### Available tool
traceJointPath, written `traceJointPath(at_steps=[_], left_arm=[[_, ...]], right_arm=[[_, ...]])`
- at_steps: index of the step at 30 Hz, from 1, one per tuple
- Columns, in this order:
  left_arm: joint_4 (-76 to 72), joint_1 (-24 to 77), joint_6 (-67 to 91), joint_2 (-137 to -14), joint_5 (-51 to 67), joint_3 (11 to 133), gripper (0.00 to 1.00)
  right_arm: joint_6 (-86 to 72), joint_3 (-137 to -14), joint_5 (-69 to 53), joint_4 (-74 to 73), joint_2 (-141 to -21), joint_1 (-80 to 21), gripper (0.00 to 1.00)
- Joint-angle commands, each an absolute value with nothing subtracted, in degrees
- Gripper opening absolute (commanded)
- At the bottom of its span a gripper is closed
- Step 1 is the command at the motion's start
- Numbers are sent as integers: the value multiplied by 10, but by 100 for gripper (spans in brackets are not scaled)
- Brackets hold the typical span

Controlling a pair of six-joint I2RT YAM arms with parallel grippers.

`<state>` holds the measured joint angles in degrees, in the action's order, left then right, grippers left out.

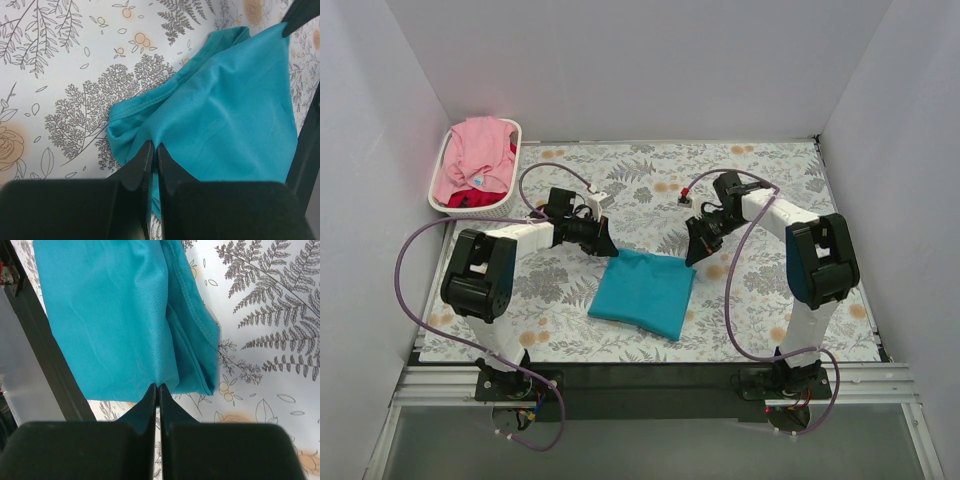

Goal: Fold and stack the t-shirts
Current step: Fold the tshirt

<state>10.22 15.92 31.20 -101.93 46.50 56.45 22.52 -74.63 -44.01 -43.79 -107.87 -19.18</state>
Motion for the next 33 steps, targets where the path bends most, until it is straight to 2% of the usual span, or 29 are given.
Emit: traceJointPath(at_steps=[1, 10, 17, 25, 26, 27, 28, 29, 30, 31, 33], left_arm=[[79, 156, 332, -1026, 443, 585, 0], [66, 154, 352, -1081, 401, 622, 0], [60, 155, 367, -1100, 401, 648, 0], [69, 154, 375, -1117, 374, 691, 1], [72, 154, 380, -1113, 371, 695, 6], [76, 151, 387, -1106, 370, 694, 18], [75, 149, 392, -1097, 374, 691, 36], [75, 147, 407, -1067, 377, 687, 43], [69, 140, 415, -1050, 392, 674, 47], [65, 138, 422, -1026, 401, 665, 50], [53, 136, 434, -965, 417, 650, 54]], right_arm=[[240, -727, -404, -454, -1046, -187, 1], [253, -719, -331, -418, -1105, -167, 1], [243, -817, -307, -410, -1174, -167, 1], [238, -910, -266, -413, -1197, -167, 1], [237, -918, -245, -413, -1198, -167, 7], [237, -926, -233, -415, -1195, -167, 16], [236, -939, -224, -415, -1191, -164, 26], [236, -948, -217, -415, -1178, -163, 49], [233, -955, -216, -417, -1169, -161, 60], [222, -967, -219, -417, -1158, -159, 65], [208, -971, -254, -421, -1121, -159, 68]])
